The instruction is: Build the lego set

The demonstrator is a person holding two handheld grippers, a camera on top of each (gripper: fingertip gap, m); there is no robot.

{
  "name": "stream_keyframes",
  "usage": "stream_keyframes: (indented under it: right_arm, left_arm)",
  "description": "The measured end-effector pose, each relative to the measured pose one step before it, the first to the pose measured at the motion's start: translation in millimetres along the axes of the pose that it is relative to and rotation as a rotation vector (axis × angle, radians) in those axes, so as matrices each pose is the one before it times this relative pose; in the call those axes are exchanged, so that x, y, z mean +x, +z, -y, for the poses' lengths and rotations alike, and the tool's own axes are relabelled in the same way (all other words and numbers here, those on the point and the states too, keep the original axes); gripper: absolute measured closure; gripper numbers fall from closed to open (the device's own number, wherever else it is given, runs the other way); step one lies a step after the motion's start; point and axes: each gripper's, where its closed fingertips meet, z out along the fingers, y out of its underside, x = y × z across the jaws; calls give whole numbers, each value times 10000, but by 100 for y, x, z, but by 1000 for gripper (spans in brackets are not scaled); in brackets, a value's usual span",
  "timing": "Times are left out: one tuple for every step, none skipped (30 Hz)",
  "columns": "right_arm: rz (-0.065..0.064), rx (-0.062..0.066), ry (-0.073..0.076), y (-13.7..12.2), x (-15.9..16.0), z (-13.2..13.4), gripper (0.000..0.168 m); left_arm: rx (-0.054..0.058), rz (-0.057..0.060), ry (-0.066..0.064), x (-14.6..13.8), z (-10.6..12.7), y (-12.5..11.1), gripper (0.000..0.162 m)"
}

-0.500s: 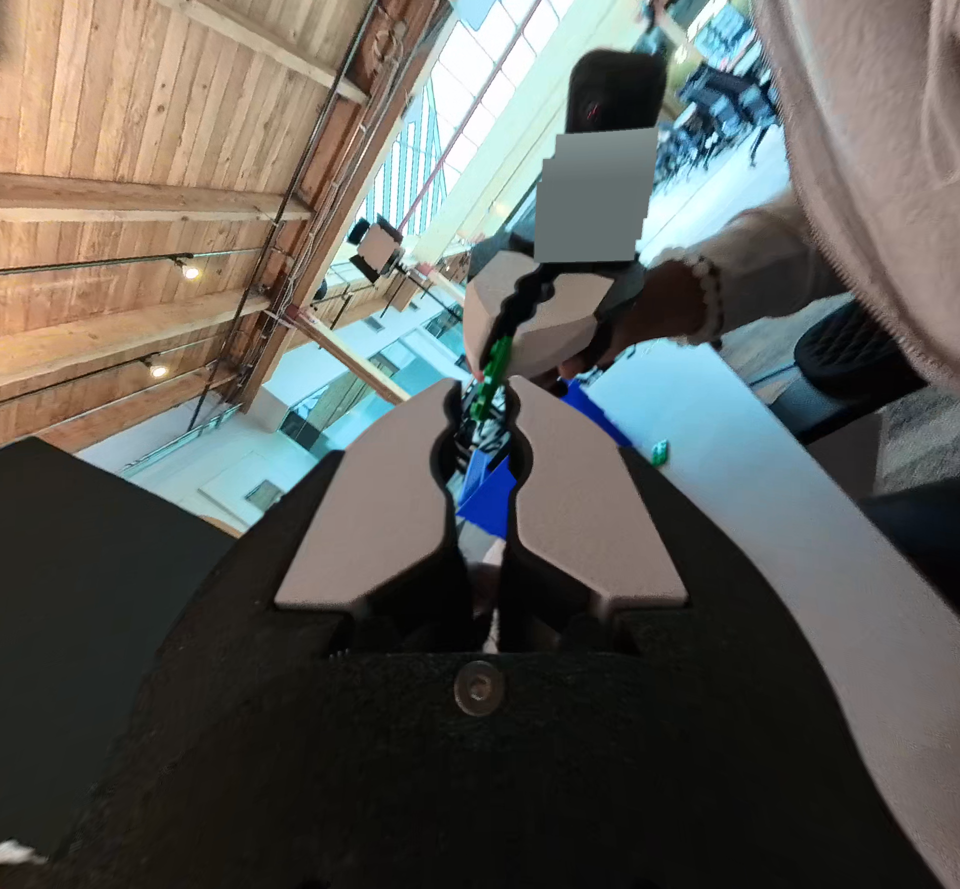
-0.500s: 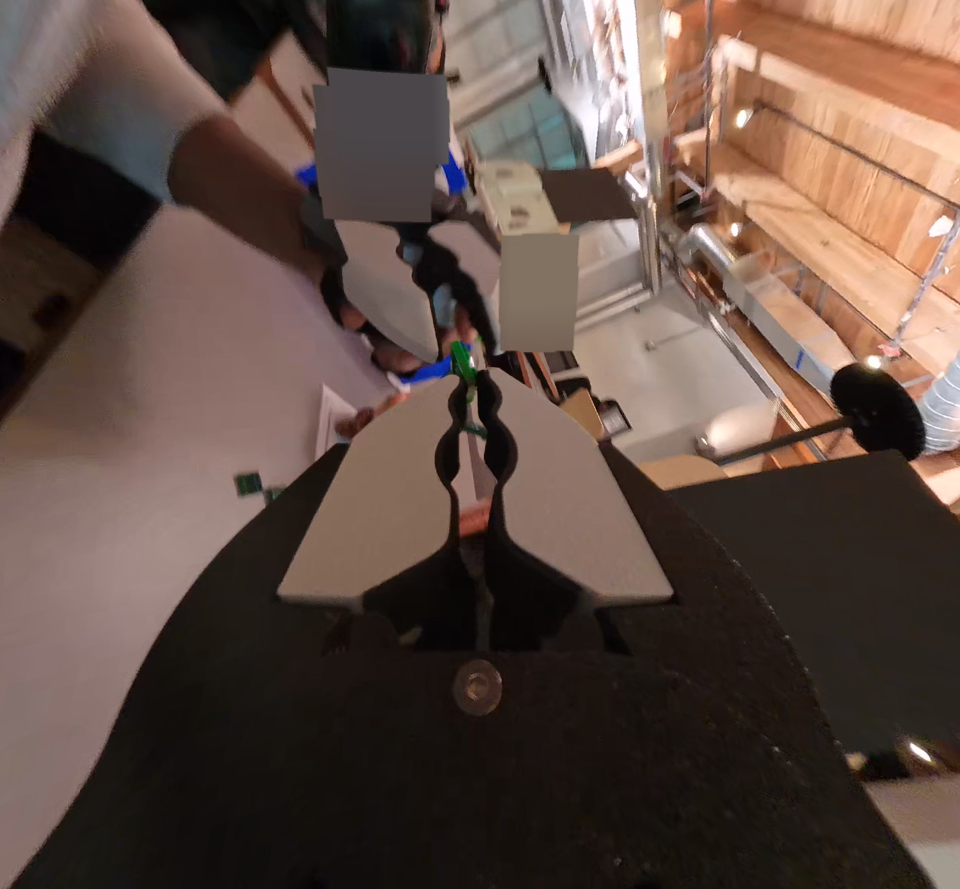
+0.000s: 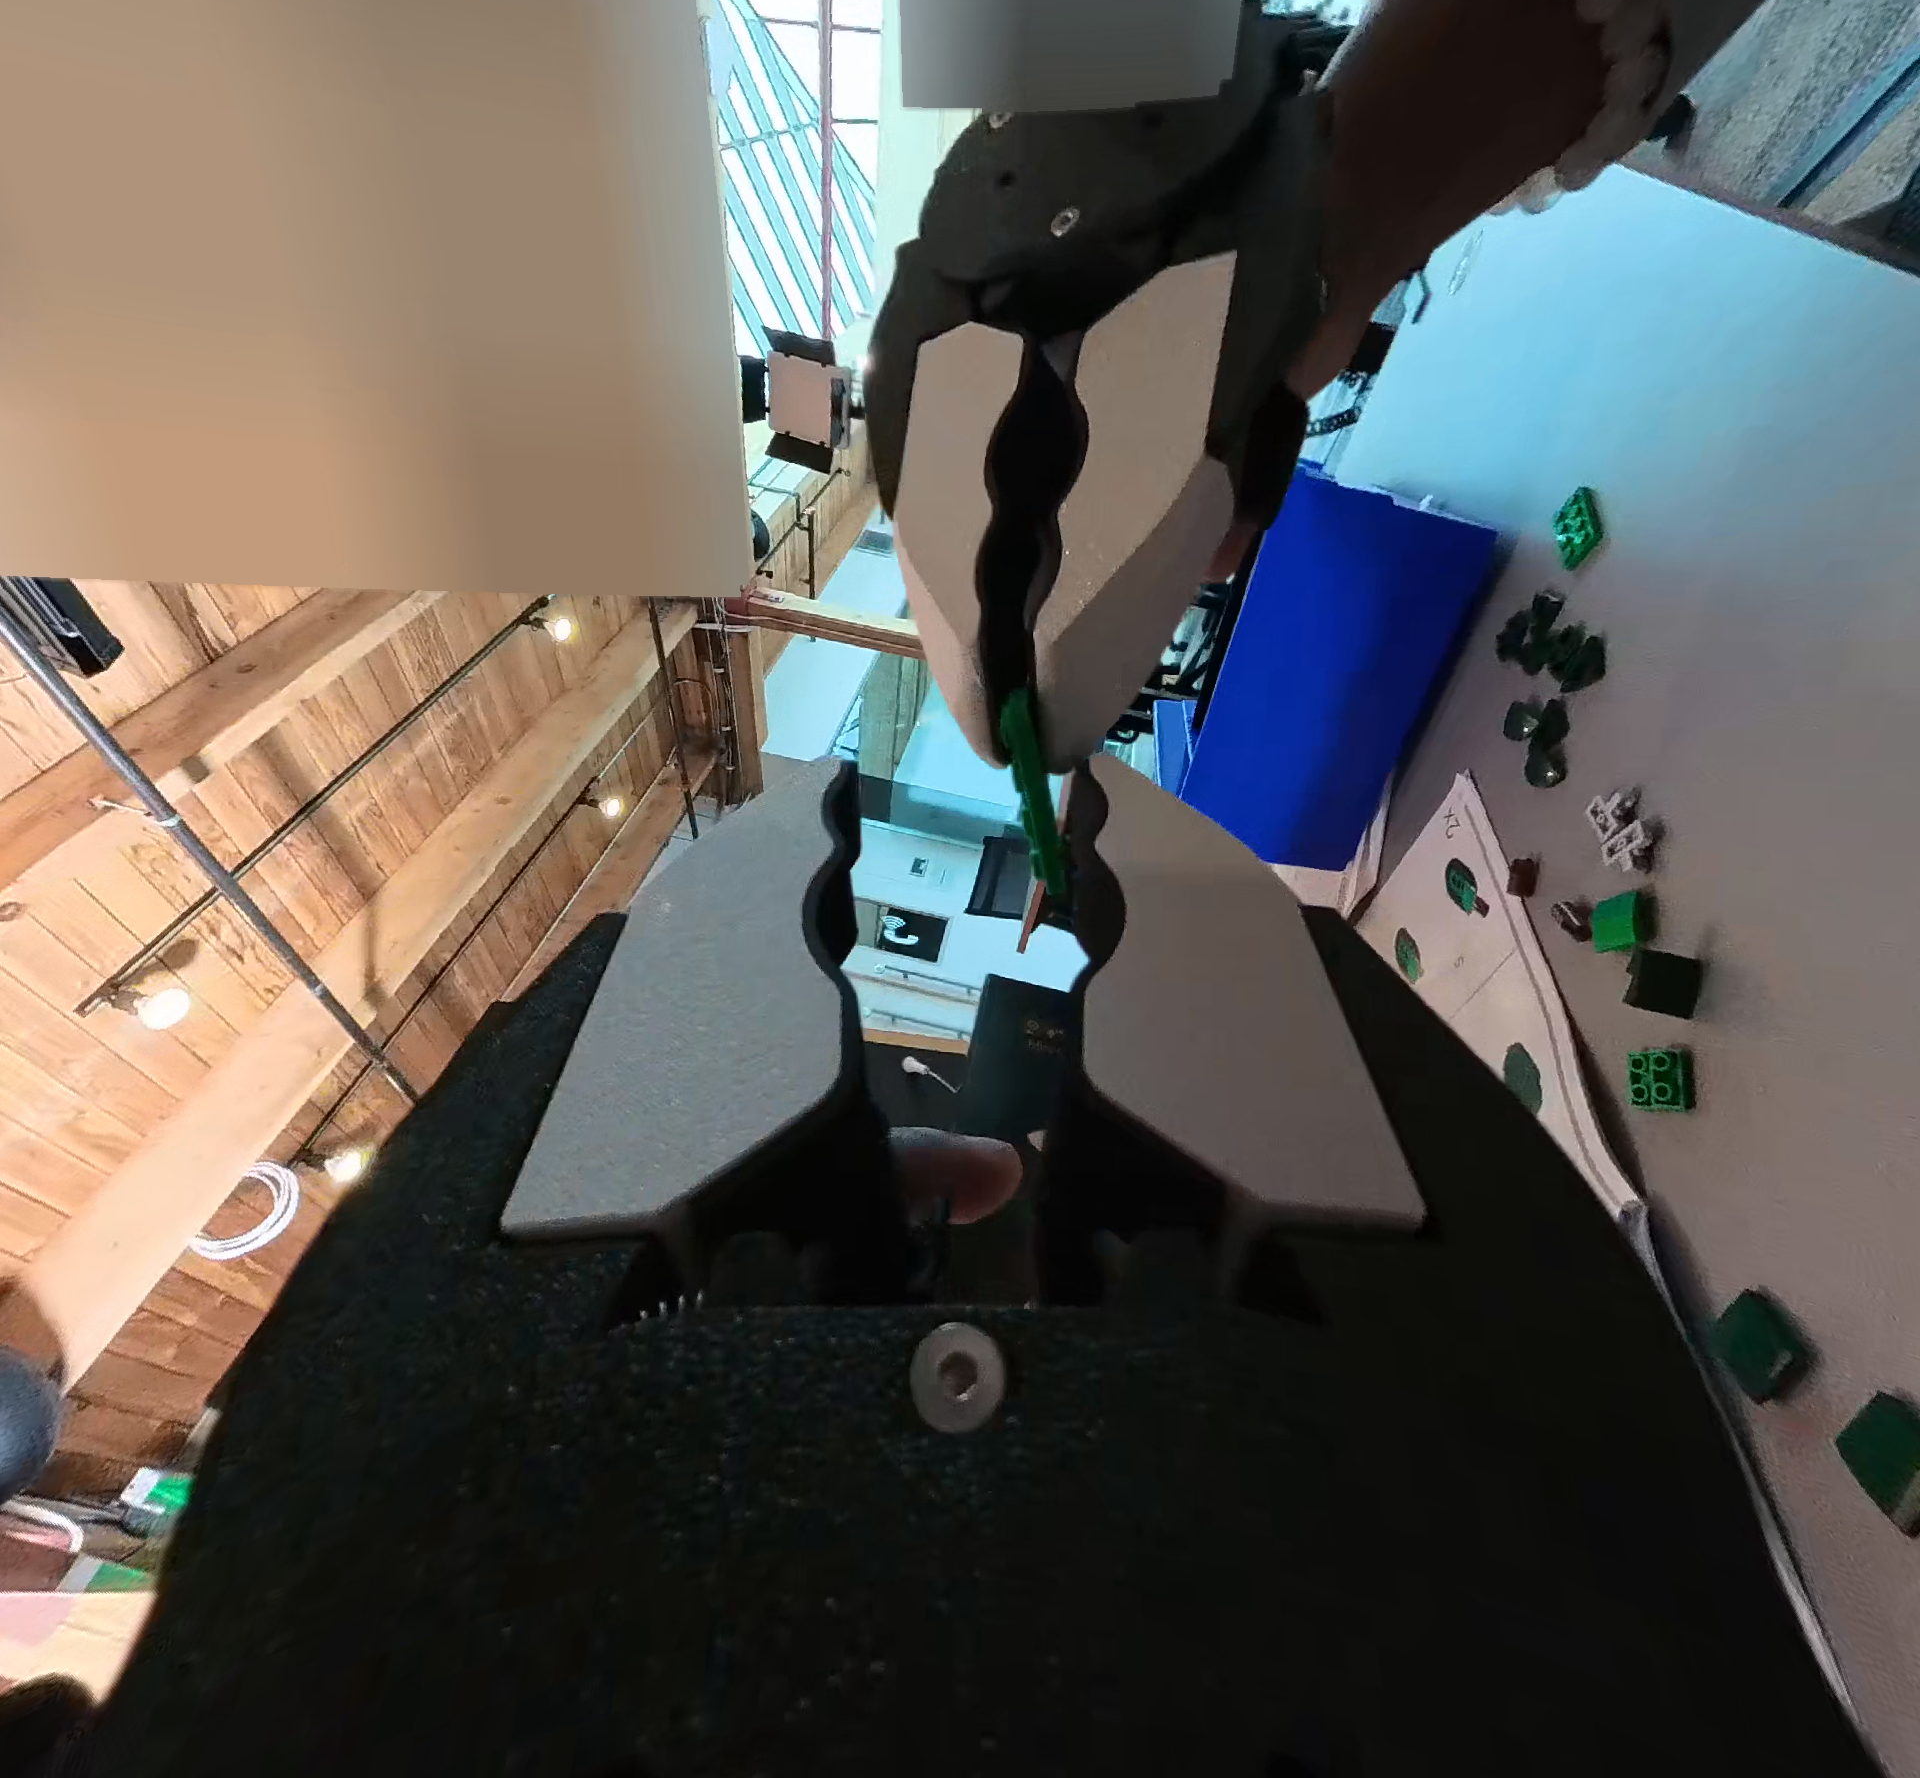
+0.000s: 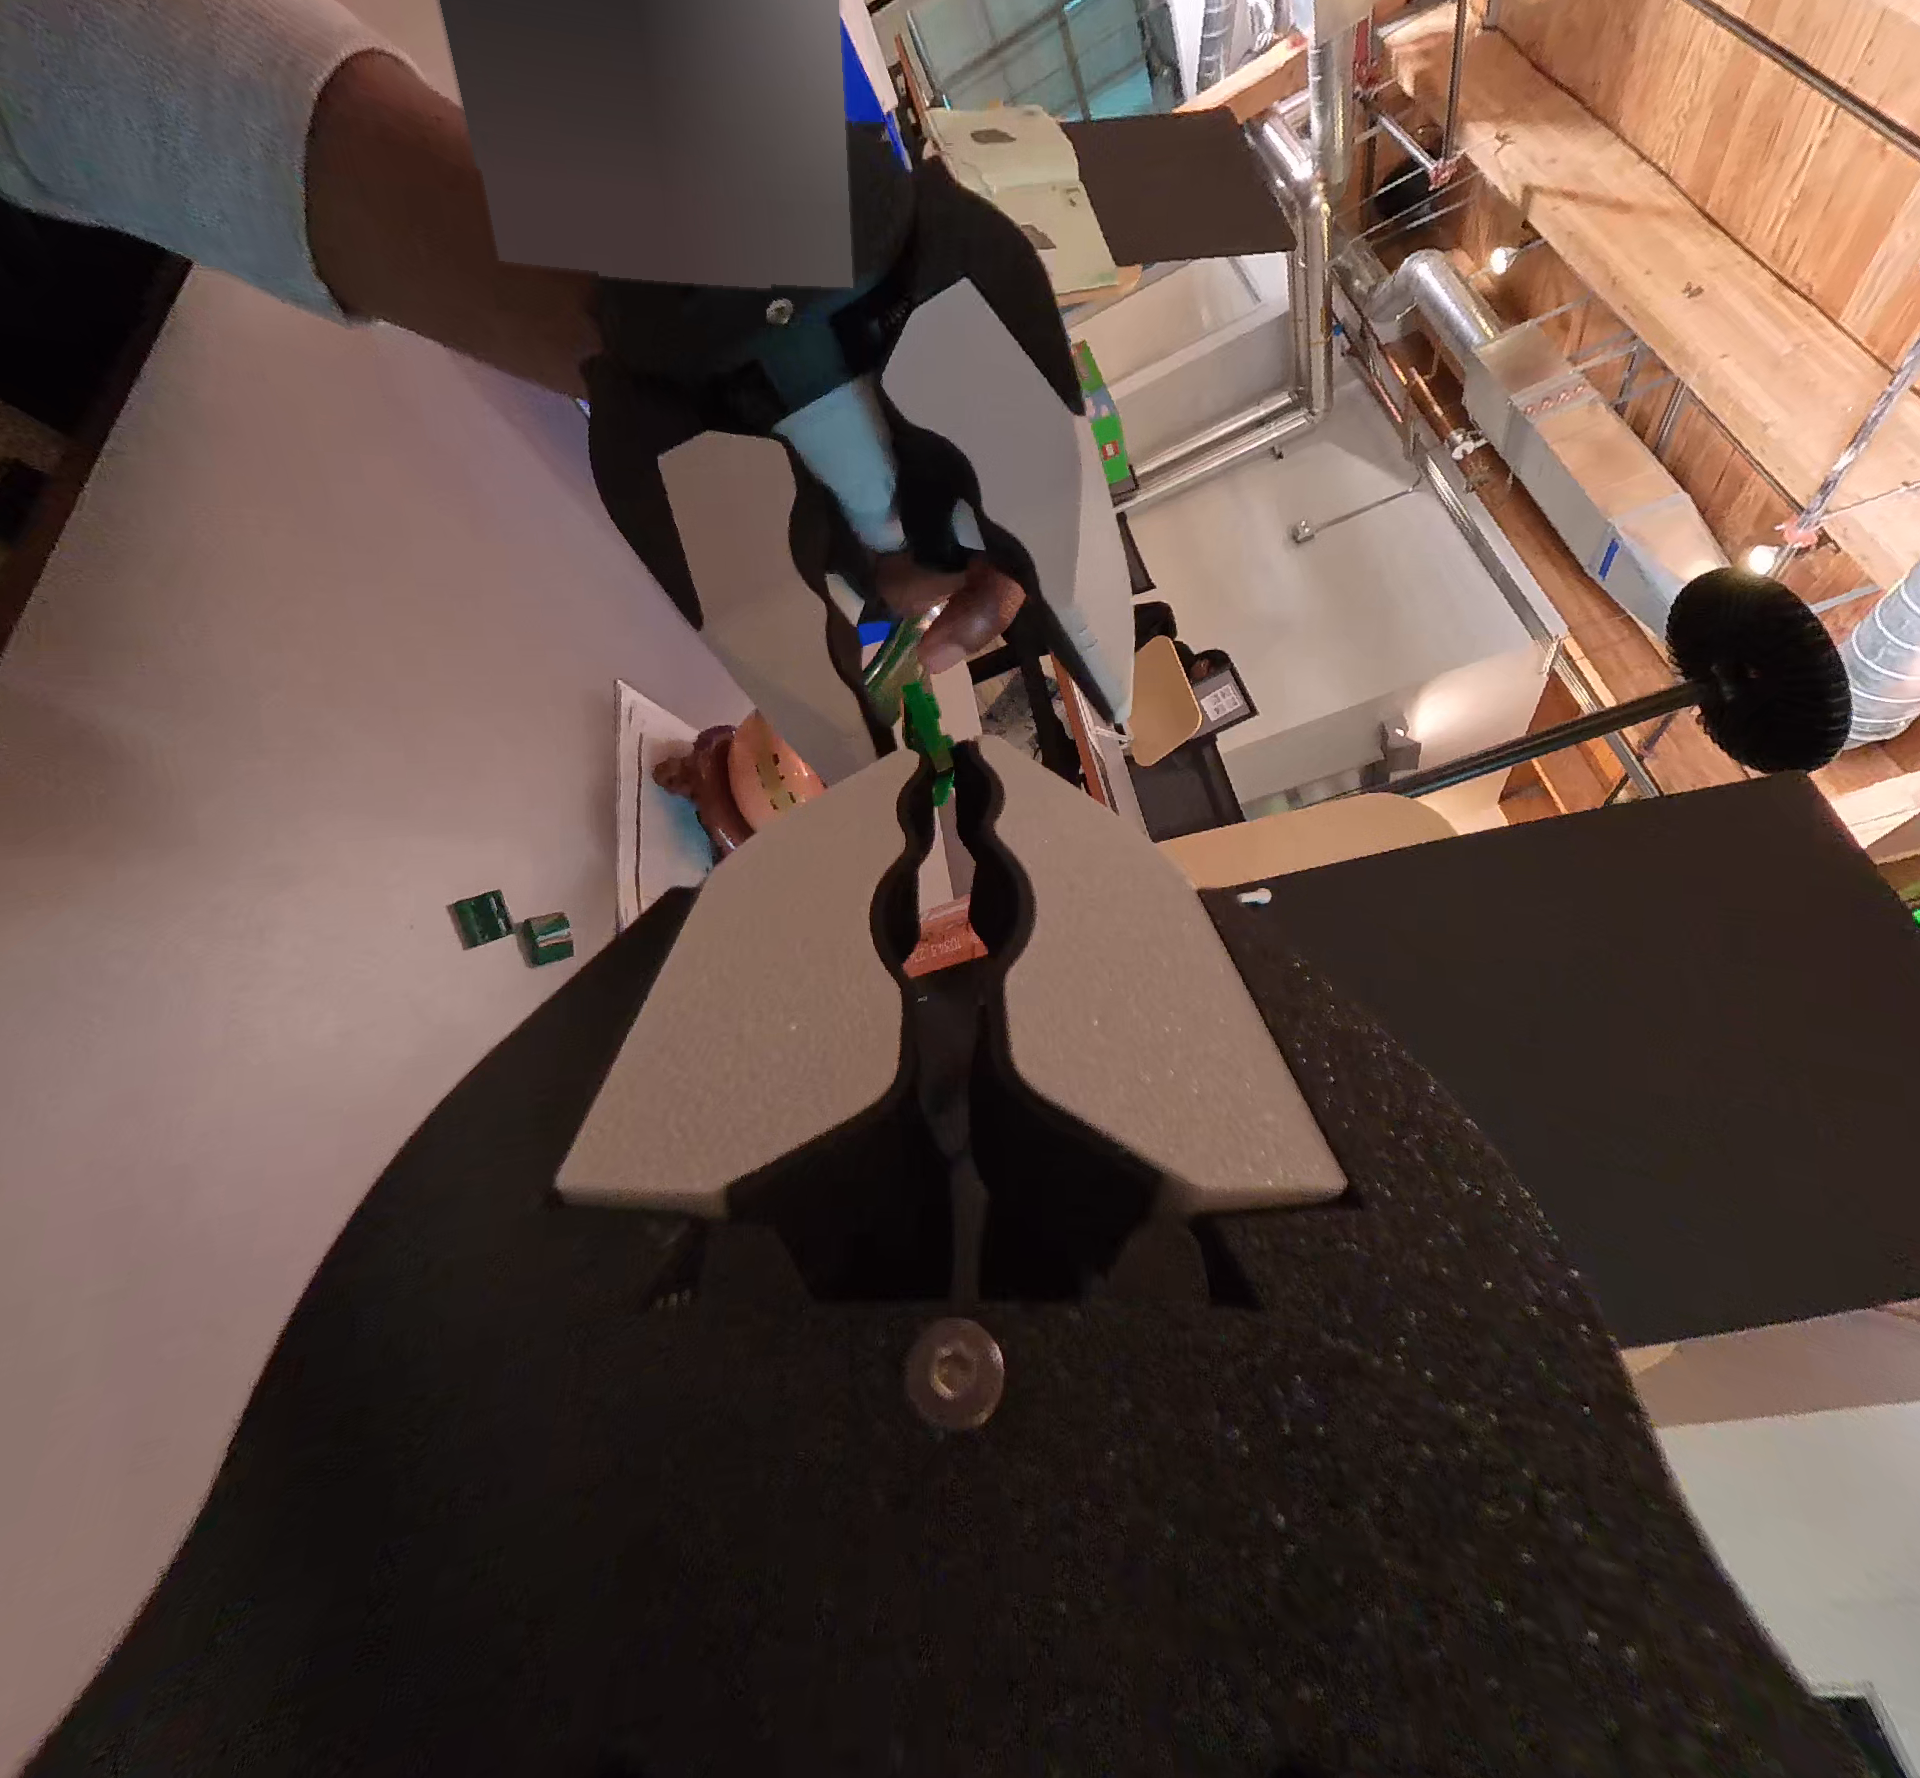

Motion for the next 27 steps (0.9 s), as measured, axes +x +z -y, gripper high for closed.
stream_keyframes:
  right_arm:
    - [53, 30, 11, 72, -175, 42, 164]
    - [65, 8, 25, 112, -159, 3, 164]
    - [22, -6, 16, 71, -90, -31, 164]
    - [-14, -68, 0, 83, -47, -183, 164]
    - [31, -135, -14, 106, -92, -243, 164]
    - [80, -99, -20, 78, -130, -244, 164]
    - [105, -25, -2, 187, -200, -109, 164]
    - [59, 28, 20, 139, -107, -41, 164]
    - [52, 38, 14, 64, -86, -37, 163]
    - [51, -33, -9, 38, -91, -100, 163]
    - [49, -75, -71, -187, -192, -66, 163]
    - [36, -46, -113, 21, 15, -53, 162]
    - [53, 7, -81, 27, -85, 5, 162]
    - [52, 18, -13, 5, -20, -13, 161]
    - [76, 19, 34, 9, -54, -31, 161]
    - [79, 6, 65, -13, -73, -65, 160]
    - [79, -8, 33, 26, -50, -91, 160]
    - [32, -41, -16, 22, 7, -110, 160]
    - [11, -68, -29, 16, 32, -140, 159]
    - [46, -35, 5, 29, -35, -84, 158]
    - [60, 15, 67, -8, -43, 4, 158]
    - [62, 26, 96, -65, -89, 85, 158]
    - [26, -10, 33, 11, -90, -8, 158]
    - [-16, -34, -16, 5, 43, -31, 158]
    - [-43, -39, -17, -5, 101, -61, 157]
    - [-36, -24, 25, -26, 113, -46, 157]
    - [-30, 8, 86, -64, 63, -30, 156]
  left_arm:
    - [-62, -32, 47, 96, -159, -64, 125]
    - [-51, 17, 59, 48, -157, -81, 125]
    - [-29, -22, 5, 81, -105, -55, 125]
    - [-1, -48, -38, 121, -44, -25, 126]
    - [-19, -30, -2, 155, -96, -1, 127]
    - [-72, -64, 73, 223, -190, 29, 126]
    - [-98, -67, 97, 209, -270, 103, 127]
    - [-67, -43, 73, 165, -130, 52, 127]
    - [-32, -10, 47, 93, -90, 36, 127]
    - [-28, -28, 22, 93, -69, 15, 127]
    - [-43, -36, 31, 97, -100, 20, 127]
    - [-52, -14, 79, 57, -86, 8, 127]
    - [-47, 3, 85, 25, -62, 25, 127]
    - [-20, -1, 36, 11, -11, 8, 127]
    - [10, 10, -8, -19, 12, -6, 127]
    - [20, -17, -42, 17, 24, -24, 127]
    - [13, -32, -47, 50, -18, -4, 127]
    - [9, -27, -35, 66, -37, 19, 127]
    - [21, -19, -33, 53, 2, -5, 128]
    - [40, -25, -69, 35, 38, -7, 127]
    - [42, -30, -91, 25, 24, -6, 127]
    - [32, -13, -75, 23, 2, 5, 127]
    - [32, -6, -75, 9, -12, -7, 127]
    - [17, 1, -69, 18, -33, -7, 127]
    - [8, 20, -51, -13, -60, -13, 128]
    - [18, 14, -55, -15, -41, -26, 128]
    - [30, -1, -74, -7, -37, -42, 128]
